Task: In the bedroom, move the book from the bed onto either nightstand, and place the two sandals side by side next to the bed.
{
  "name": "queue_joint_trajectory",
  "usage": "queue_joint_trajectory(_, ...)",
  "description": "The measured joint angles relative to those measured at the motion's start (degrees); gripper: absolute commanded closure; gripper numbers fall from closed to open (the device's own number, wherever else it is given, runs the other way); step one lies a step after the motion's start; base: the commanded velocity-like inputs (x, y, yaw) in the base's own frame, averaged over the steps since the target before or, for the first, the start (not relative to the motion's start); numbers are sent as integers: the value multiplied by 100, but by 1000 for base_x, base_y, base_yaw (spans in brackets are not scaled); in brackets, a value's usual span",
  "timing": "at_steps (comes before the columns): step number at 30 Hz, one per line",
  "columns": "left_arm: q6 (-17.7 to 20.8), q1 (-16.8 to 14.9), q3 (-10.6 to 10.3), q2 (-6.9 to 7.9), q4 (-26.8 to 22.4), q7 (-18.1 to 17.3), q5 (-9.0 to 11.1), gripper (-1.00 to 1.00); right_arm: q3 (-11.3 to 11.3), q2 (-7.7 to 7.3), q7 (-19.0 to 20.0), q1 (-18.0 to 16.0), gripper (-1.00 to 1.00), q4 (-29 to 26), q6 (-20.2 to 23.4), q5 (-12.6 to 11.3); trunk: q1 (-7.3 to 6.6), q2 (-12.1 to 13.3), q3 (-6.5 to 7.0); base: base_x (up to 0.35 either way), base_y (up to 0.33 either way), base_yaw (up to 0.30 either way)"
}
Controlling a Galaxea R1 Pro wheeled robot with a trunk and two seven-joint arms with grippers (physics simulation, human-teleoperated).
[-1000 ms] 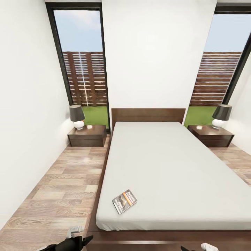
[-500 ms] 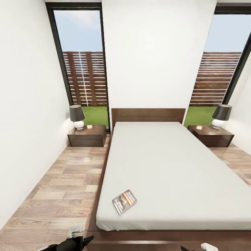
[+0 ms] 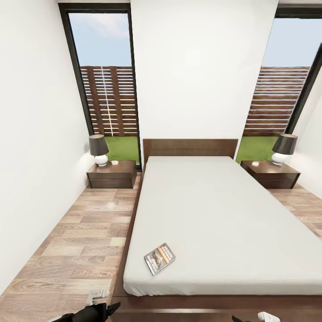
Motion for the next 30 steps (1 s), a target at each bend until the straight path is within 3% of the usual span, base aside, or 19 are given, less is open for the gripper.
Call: queue_joint_trajectory(30,-8,0,7,0,-10,-16,1,-100,0,-33,0,-2,-100,0,1,0,0,0,0,0,0,0)
